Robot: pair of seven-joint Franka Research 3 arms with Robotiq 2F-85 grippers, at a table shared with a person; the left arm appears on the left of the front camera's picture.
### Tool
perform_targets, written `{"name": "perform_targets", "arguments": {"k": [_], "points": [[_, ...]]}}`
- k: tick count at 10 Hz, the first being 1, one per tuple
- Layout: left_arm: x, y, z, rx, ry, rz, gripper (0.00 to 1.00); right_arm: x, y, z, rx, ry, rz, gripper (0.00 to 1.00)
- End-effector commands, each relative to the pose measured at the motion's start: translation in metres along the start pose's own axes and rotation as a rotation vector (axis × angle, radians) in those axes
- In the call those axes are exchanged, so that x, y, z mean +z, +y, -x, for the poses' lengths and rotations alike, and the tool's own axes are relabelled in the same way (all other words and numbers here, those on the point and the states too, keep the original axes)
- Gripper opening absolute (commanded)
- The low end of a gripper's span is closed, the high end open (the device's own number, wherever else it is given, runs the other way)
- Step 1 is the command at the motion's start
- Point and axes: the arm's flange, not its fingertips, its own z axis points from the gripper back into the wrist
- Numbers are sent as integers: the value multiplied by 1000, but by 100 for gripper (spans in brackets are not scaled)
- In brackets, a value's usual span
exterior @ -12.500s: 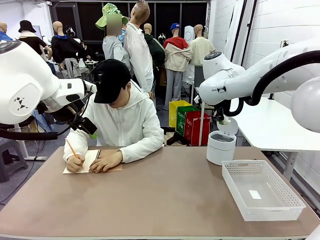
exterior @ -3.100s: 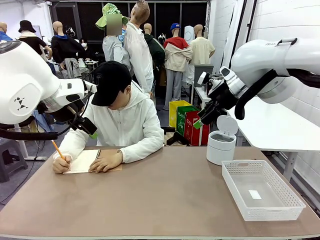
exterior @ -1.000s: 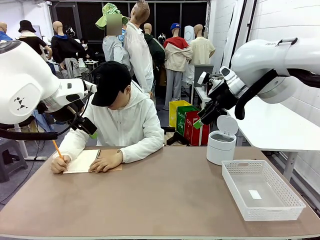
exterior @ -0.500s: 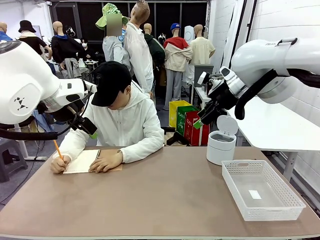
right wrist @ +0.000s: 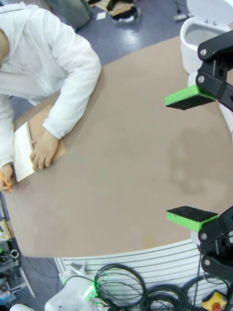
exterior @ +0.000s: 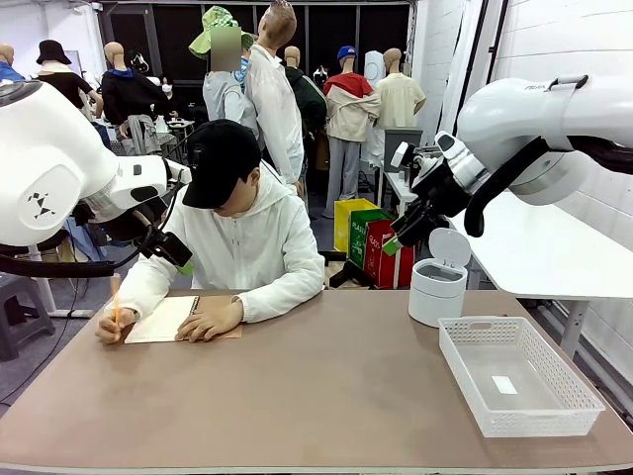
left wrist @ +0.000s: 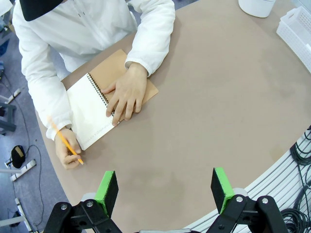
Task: Sort the paper based on its condition.
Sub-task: If a person hands you a paper, place it in the Organizing basket , and if it's crumpled, put it in the Trash can.
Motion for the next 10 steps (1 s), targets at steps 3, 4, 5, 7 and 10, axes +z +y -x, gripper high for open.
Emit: {"name": "perform_targets", "arguments": {"k": [3,4,5,7,10], "points": [[0,1,1,1,0,1,100,0,0,0,0,1,2,100],[0,1,1,1,0,1,100,0,0,0,0,1,2,100],[0,1,1,1,0,1,100,0,0,0,0,1,2,100],[0,1,1,1,0,1,100,0,0,0,0,1,2,100],[0,1,1,1,0,1,100,0,0,0,0,1,2,100]]}}
